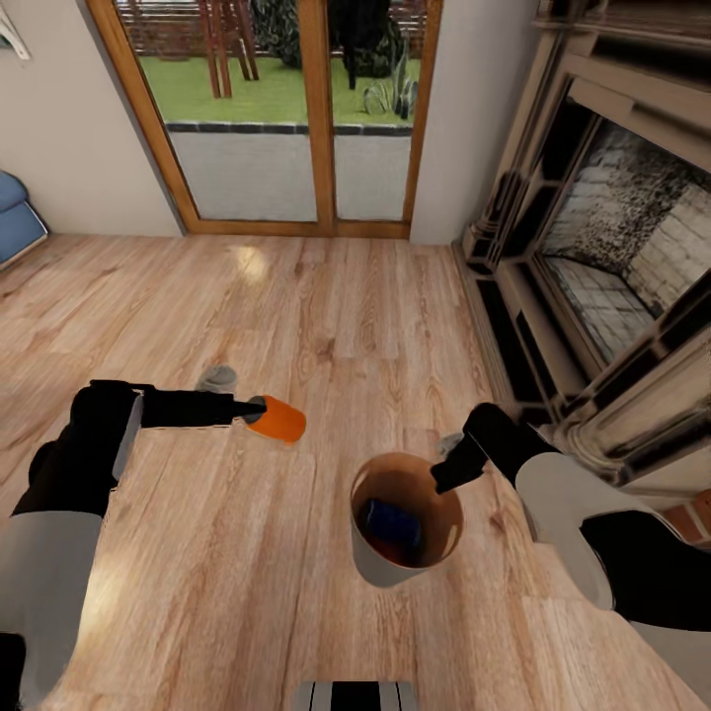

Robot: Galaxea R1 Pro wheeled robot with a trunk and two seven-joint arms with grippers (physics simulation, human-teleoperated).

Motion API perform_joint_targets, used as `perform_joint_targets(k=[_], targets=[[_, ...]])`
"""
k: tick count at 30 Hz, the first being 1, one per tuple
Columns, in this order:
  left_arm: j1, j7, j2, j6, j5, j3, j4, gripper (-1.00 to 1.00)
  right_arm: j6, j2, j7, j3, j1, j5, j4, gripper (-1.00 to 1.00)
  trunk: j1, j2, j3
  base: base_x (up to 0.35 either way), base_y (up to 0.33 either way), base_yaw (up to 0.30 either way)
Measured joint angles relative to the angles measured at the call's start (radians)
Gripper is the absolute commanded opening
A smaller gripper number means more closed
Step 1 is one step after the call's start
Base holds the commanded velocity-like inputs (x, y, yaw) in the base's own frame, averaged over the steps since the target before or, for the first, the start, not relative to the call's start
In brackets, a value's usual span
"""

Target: Put the three can of soda from the living room inside the tash can in the kitchen.

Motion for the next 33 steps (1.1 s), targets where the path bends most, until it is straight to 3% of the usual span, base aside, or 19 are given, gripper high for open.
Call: perform_joint_targets(k=[6, 9, 13, 15, 19, 21, 33], targets=[[-0.062, -0.181, 0.021, 0.0, 0.001, -0.003, -0.007, -1.0, -0.012, 0.038, -0.056, -0.001, 0.0, 0.034, -0.004, -1.0, 0.0, 0.0, 0.0, 0.0, 0.0, 0.0], [-0.068, -0.22, 0.022, 0.0, -0.005, -0.005, -0.008, -1.0, 0.004, 0.055, -0.086, -0.049, 0.0, 0.005, -0.011, -1.0, 0.0, 0.0, 0.0, 0.0, 0.0, 0.0], [-0.069, -0.233, 0.021, 0.0, -0.01, -0.014, -0.009, -1.0, 0.005, 0.079, -0.157, -0.091, -0.001, 0.021, -0.013, -1.0, 0.0, 0.0, 0.0, 0.0, 0.0, 0.0], [-0.069, -0.236, 0.021, 0.0, -0.012, -0.052, -0.008, -1.0, 0.004, 0.086, -0.177, -0.102, -0.002, 0.032, -0.014, -1.0, 0.0, 0.0, 0.0, 0.0, 0.0, 0.0], [-0.068, -0.238, 0.018, 0.0, -0.014, -0.193, -0.007, -1.0, 0.017, 0.091, -0.187, -0.114, -0.003, 0.011, -0.015, -1.0, 0.0, 0.0, 0.0, 0.0, 0.0, 0.0], [-0.068, -0.238, 0.015, 0.0, -0.015, -0.228, -0.009, -1.0, 0.035, 0.092, -0.188, -0.114, -0.004, 0.016, -0.016, -1.0, 0.0, 0.0, 0.0, 0.0, 0.0, 0.0], [-0.065, -0.204, -0.003, 0.0, -0.019, -0.36, -0.009, -1.0, 0.052, 0.118, -0.19, -0.114, -0.004, 0.024, -0.018, -1.0, 0.0, 0.0, 0.0, 0.0, 0.0, 0.0]])
